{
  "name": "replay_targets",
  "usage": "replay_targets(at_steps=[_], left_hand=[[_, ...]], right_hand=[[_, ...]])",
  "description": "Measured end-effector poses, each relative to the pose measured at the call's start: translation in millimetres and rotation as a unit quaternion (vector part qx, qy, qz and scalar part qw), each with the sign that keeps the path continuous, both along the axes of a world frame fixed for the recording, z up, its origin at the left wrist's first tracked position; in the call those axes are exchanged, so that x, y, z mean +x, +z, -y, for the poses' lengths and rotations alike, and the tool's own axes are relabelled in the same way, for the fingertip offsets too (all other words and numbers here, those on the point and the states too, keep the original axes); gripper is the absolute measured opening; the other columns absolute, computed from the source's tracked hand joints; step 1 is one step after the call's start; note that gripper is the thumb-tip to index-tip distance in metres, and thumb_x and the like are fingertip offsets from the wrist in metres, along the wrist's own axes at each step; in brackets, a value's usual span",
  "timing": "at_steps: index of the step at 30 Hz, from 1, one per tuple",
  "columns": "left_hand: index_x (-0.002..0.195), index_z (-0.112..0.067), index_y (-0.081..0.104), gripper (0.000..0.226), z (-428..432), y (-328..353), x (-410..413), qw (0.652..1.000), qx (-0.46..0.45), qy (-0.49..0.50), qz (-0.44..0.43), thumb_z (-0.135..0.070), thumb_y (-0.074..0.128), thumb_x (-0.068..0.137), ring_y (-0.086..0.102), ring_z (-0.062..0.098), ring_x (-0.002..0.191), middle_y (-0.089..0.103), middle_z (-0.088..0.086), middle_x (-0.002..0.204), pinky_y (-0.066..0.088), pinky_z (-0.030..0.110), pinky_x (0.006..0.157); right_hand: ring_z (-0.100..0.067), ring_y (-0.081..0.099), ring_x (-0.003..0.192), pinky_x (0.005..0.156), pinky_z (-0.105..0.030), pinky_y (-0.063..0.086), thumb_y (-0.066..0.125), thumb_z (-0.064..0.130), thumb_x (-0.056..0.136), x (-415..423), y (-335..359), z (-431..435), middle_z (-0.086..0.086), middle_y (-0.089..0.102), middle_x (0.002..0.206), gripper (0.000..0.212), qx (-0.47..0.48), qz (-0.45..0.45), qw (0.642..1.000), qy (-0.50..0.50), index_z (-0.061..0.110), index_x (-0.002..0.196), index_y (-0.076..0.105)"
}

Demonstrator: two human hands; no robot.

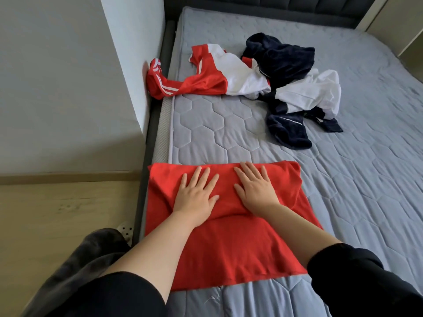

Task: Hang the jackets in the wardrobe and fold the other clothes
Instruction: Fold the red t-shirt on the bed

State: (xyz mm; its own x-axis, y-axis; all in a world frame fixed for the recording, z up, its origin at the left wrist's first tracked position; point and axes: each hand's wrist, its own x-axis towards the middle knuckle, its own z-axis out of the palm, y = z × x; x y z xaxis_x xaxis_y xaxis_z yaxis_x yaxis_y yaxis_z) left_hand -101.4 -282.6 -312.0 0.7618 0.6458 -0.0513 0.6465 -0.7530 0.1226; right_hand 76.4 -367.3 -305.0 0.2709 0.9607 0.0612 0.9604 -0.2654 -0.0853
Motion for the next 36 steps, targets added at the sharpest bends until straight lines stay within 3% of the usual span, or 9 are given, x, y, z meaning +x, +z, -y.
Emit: replay_targets(at_steps=[6, 10, 16, 20, 22, 25, 28, 32, 36], left_hand=[[0.150, -0.034, 0.001, 0.064, -13, -11, -20, 0.999, -0.002, 0.035, -0.002, -0.057, 0.024, 0.094, -0.009, 0.016, 0.146, -0.003, -0.007, 0.159, -0.003, 0.045, 0.115], [0.151, -0.032, 0.002, 0.069, -17, -8, -18, 0.999, 0.004, 0.037, -0.011, -0.061, 0.025, 0.092, -0.010, 0.018, 0.145, -0.003, -0.005, 0.159, -0.006, 0.046, 0.115], [0.150, -0.029, 0.006, 0.096, -45, 21, -4, 0.997, -0.019, 0.040, -0.069, -0.075, 0.047, 0.077, -0.010, 0.023, 0.146, 0.007, 0.000, 0.159, -0.007, 0.051, 0.113], [0.150, -0.025, 0.011, 0.104, -64, 40, -2, 0.987, -0.062, 0.063, -0.134, -0.069, 0.062, 0.071, 0.019, 0.027, 0.142, 0.030, 0.006, 0.150, 0.004, 0.056, 0.113], [0.143, -0.022, 0.028, 0.092, -71, 54, -2, 0.985, -0.071, 0.040, -0.155, -0.059, 0.070, 0.070, 0.038, 0.027, 0.132, 0.043, 0.006, 0.140, 0.018, 0.050, 0.111], [0.113, -0.018, 0.046, 0.061, -76, 75, 0, 0.981, -0.098, 0.008, -0.170, -0.044, 0.079, 0.068, 0.054, 0.027, 0.114, 0.056, 0.005, 0.122, 0.042, 0.036, 0.087], [0.098, -0.021, 0.046, 0.048, -74, 97, 3, 0.982, -0.063, 0.012, -0.180, -0.036, 0.080, 0.068, 0.057, 0.026, 0.107, 0.059, 0.003, 0.113, 0.040, 0.031, 0.073], [0.111, -0.014, 0.052, 0.032, -62, 114, 3, 0.994, 0.034, 0.074, -0.072, -0.012, 0.064, 0.081, 0.058, 0.030, 0.104, 0.055, 0.007, 0.114, 0.036, 0.032, 0.069], [0.106, -0.010, 0.050, 0.030, -44, 123, -8, 0.988, 0.096, 0.111, 0.052, 0.003, 0.057, 0.080, 0.056, 0.031, 0.098, 0.049, 0.009, 0.110, 0.033, 0.035, 0.065]], right_hand=[[-0.016, 0.006, 0.146, 0.117, -0.045, -0.002, 0.026, 0.045, 0.097, 45, -15, 29, 0.000, 0.015, 0.158, 0.057, -0.030, -0.040, 0.985, -0.165, 0.026, 0.150, 0.017], [-0.014, 0.000, 0.146, 0.117, -0.046, -0.005, 0.027, 0.039, 0.098, 52, -14, 40, 0.000, 0.007, 0.159, 0.059, -0.055, -0.078, 0.973, -0.212, 0.022, 0.151, 0.010], [-0.022, -0.004, 0.146, 0.115, -0.046, -0.008, 0.052, 0.008, 0.066, 46, 16, 4, -0.007, 0.007, 0.158, 0.089, -0.005, -0.003, 0.991, -0.135, 0.015, 0.148, 0.018], [-0.021, 0.006, 0.145, 0.115, -0.052, -0.006, 0.058, 0.008, 0.068, 46, 30, -28, -0.003, 0.028, 0.150, 0.084, -0.151, -0.052, 0.985, -0.060, 0.020, 0.145, 0.025], [-0.020, 0.023, 0.140, 0.114, -0.053, 0.000, 0.060, 0.011, 0.071, 51, 35, -31, -0.004, 0.039, 0.142, 0.076, -0.186, -0.057, 0.979, -0.061, 0.018, 0.141, 0.031], [-0.023, 0.040, 0.125, 0.112, -0.052, 0.012, 0.060, 0.017, 0.076, 57, 46, -27, -0.005, 0.050, 0.126, 0.053, -0.217, -0.025, 0.974, -0.059, 0.016, 0.127, 0.044], [-0.026, 0.048, 0.114, 0.107, -0.045, 0.025, 0.058, 0.019, 0.079, 57, 63, -25, -0.006, 0.057, 0.110, 0.023, -0.236, 0.051, 0.969, -0.042, 0.016, 0.102, 0.056], [-0.026, 0.053, 0.108, 0.096, -0.037, 0.033, 0.056, 0.020, 0.080, 56, 88, -25, -0.007, 0.062, 0.108, 0.022, -0.145, 0.156, 0.976, -0.046, 0.015, 0.100, 0.061], [-0.030, 0.051, 0.100, 0.086, -0.038, 0.031, 0.058, 0.017, 0.076, 52, 108, -15, -0.009, 0.061, 0.099, 0.019, -0.011, 0.200, 0.978, -0.063, 0.010, 0.094, 0.059]])
